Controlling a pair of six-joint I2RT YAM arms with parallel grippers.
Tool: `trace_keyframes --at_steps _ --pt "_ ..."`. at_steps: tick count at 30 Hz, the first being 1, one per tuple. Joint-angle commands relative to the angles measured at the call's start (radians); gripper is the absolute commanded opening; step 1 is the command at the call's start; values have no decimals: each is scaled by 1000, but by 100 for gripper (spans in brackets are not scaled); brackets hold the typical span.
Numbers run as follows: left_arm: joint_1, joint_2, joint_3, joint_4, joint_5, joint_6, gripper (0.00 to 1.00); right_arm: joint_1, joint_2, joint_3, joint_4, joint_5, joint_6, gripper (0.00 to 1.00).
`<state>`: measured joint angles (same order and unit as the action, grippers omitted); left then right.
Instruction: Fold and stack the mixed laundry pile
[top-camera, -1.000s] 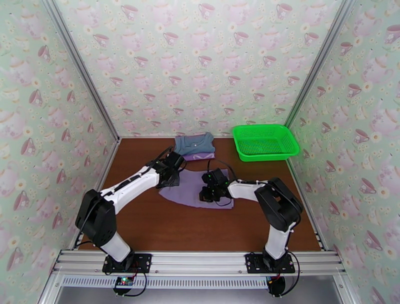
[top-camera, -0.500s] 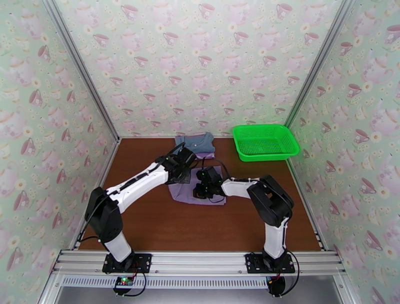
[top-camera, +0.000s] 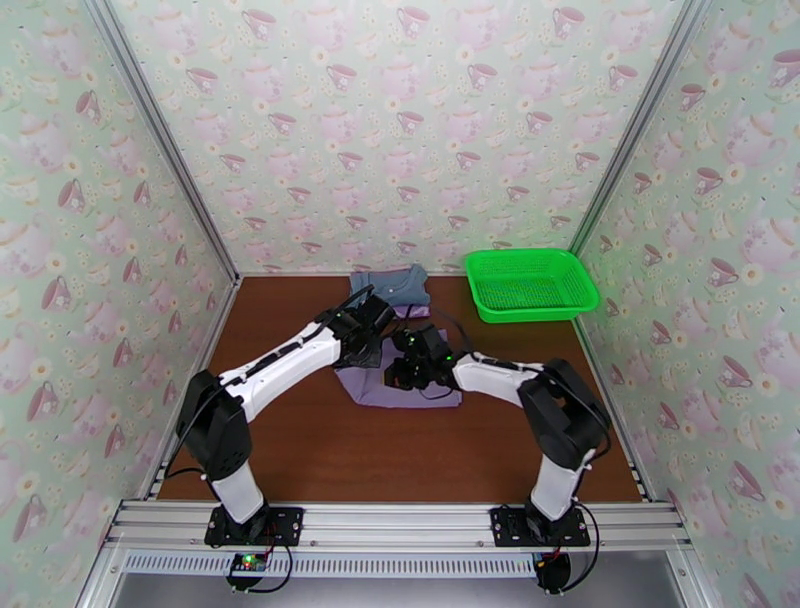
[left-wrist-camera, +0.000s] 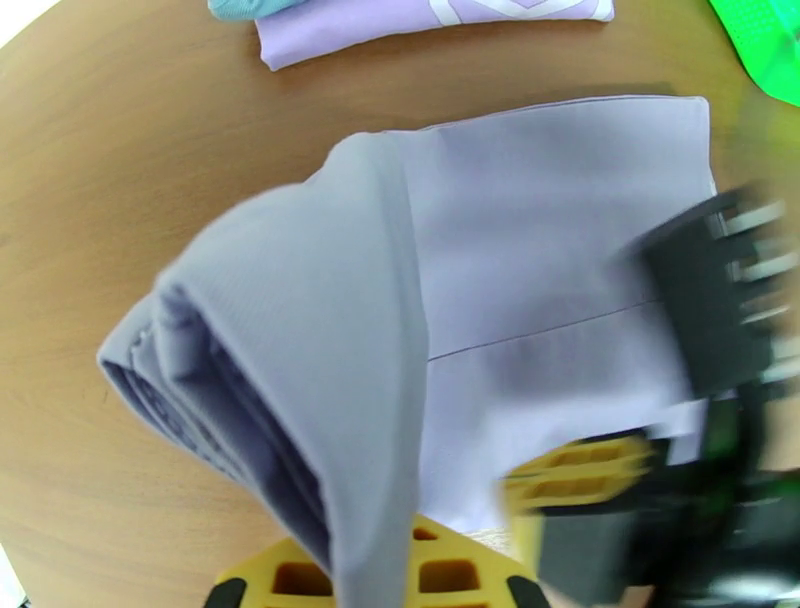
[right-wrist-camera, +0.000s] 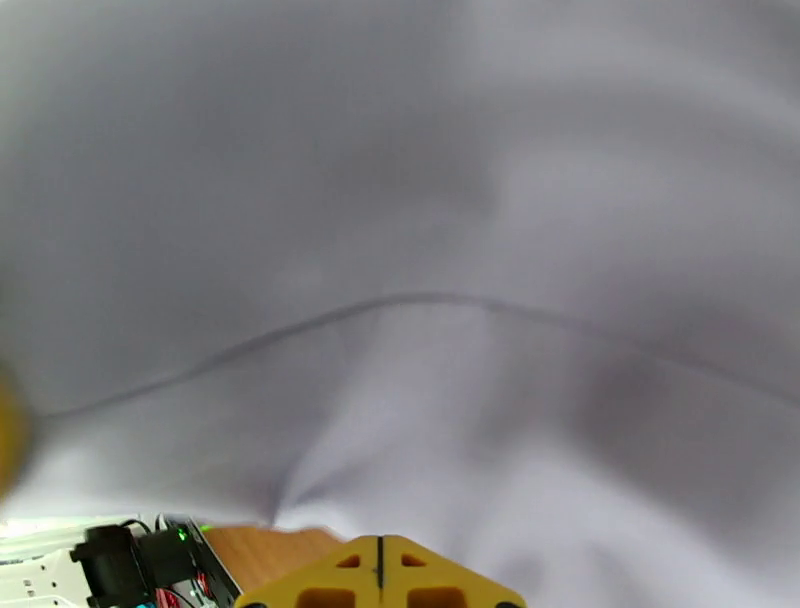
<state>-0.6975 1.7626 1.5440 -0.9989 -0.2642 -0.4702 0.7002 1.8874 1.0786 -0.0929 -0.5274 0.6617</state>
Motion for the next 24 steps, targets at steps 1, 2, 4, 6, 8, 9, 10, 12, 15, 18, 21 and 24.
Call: trace_keyframes --at_steps 1,2,4,6,8,9,10,12,15,18,21,24 --pt "0 12 57 -13 -28 19 0 17 67 0 28 -3 49 0" --pt "1 11 67 -18 -31 21 0 17 78 -13 23 14 48 0" --pt "1 9 88 -22 -31 26 0 18 90 -30 7 44 36 0" --pt "1 8 103 -21 -29 30 0 19 96 -31 -7 49 19 0" --pt "0 8 112 -19 -27 33 0 17 80 -26 -12 46 9 0" --pt "0 8 114 -20 -26 33 0 18 66 -19 -16 47 2 0" --pt "0 10 115 -19 -26 34 0 15 44 -8 -37 53 -11 0" --pt "0 13 114 -20 -24 36 0 6 -6 25 -101 73 -48 0" --pt "1 17 108 -18 -24 40 0 -33 -104 37 -189 105 -93 0" --pt "1 21 108 -18 -24 44 0 -90 -203 4 -250 125 -125 0" --pt "1 28 117 -20 -18 49 0 -171 -277 -68 -279 135 -156 0" --pt "-1 40 143 -37 -12 52 0 -266 -291 -150 -260 105 -178 0"
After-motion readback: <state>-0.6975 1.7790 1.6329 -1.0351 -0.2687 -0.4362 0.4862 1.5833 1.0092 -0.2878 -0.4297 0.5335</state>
